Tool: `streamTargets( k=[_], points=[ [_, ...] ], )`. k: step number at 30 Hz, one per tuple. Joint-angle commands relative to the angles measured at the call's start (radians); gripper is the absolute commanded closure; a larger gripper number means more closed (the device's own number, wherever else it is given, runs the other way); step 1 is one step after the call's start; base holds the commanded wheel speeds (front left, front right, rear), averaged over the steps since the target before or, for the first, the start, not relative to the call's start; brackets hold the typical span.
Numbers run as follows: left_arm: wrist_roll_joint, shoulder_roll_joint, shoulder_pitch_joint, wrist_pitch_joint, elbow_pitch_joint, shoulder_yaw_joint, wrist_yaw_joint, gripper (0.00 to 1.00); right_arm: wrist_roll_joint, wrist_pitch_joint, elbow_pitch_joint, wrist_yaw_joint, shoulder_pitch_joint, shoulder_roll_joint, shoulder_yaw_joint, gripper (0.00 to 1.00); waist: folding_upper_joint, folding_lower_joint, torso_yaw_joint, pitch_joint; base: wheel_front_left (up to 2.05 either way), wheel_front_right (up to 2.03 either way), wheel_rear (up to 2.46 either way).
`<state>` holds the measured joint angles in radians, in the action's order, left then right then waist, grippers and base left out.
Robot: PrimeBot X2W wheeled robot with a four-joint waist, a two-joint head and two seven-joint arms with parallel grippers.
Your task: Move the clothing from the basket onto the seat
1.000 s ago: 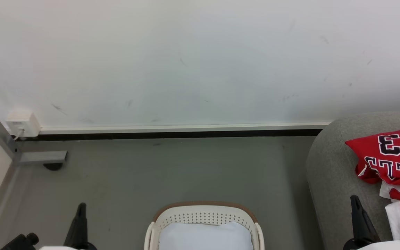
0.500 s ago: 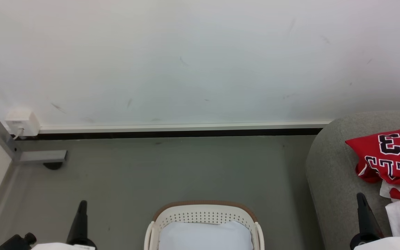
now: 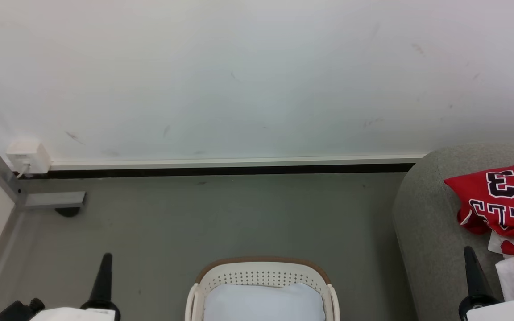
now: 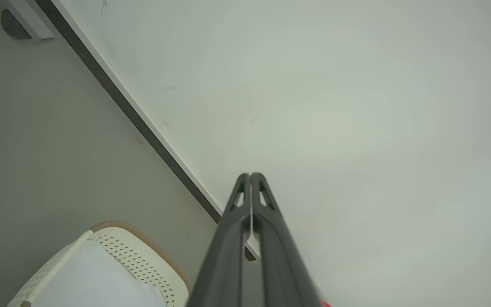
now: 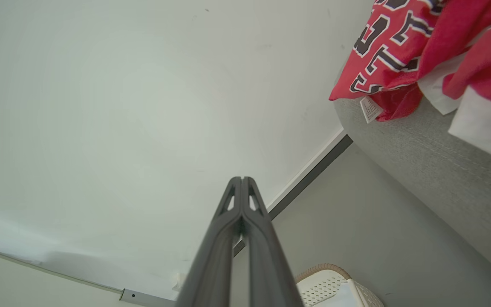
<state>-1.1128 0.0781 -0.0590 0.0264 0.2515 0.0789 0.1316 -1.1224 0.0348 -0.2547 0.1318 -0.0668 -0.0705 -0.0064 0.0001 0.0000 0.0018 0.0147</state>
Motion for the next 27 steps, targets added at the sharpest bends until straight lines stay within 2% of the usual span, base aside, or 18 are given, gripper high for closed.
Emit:
streamTargets(
  k=[1, 27],
  points=[
    [-0.034, 0.002, -0.021, -0.008, -0.01, 0.005, -0.001, 1.0, -0.029, -0.006, 0.013, -0.001, -0.026, -0.004, -0.009, 1.0, -0.0001, 0.0, 0.0, 0.0, 0.0, 0.0, 0.0],
    [-0.262, -0.013, -0.038, -0.074, -0.009, 0.022, -0.001, 1.0, -0.256, -0.071, 0.013, -0.001, -0.038, 0.004, -0.053, 1.0, -0.0001, 0.0, -0.001, -0.008, 0.0, 0.0, 0.0]
  ],
)
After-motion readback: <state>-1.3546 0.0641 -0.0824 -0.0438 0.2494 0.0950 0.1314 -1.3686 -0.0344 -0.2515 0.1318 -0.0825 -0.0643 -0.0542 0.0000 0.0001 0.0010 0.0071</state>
